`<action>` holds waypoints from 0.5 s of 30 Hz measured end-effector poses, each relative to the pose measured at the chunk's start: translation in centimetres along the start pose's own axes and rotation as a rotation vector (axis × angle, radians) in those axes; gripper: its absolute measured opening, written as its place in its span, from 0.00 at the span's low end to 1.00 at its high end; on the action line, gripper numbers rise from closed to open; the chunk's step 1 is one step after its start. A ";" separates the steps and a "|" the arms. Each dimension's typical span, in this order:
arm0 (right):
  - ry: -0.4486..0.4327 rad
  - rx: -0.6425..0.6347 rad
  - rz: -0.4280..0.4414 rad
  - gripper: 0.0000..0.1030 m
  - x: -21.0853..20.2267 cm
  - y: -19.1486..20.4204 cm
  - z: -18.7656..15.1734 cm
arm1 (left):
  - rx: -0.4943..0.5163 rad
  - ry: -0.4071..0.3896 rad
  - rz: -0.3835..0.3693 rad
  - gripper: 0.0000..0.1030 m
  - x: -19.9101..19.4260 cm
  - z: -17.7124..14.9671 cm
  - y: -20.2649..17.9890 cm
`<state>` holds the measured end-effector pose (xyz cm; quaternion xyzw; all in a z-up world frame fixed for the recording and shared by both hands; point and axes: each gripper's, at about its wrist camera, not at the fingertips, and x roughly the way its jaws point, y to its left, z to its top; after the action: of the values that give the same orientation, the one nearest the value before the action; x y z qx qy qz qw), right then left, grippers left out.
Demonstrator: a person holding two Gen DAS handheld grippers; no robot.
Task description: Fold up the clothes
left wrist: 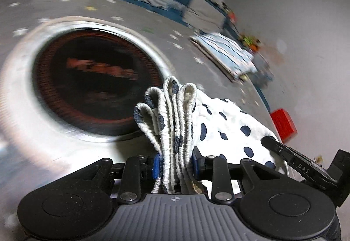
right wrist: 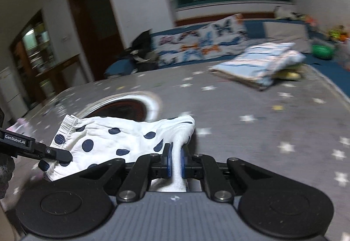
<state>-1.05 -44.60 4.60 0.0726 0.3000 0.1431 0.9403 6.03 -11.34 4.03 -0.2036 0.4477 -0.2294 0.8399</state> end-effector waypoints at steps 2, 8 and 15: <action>-0.016 0.023 -0.049 0.07 -1.0 -1.8 -0.4 | 0.028 0.018 -0.017 0.30 1.8 0.7 -1.4; -0.045 0.097 -0.157 0.07 -2.7 -5.7 -1.4 | 0.130 0.035 -0.031 0.30 5.8 1.9 -4.9; -0.027 0.126 -0.207 0.08 -2.5 -7.3 -3.1 | 0.191 0.063 0.012 0.35 8.0 2.1 -6.2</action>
<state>-3.16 -52.14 1.78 0.1021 0.3017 0.0251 0.9476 10.49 -20.65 3.25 -0.1126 0.4513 -0.2723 0.8423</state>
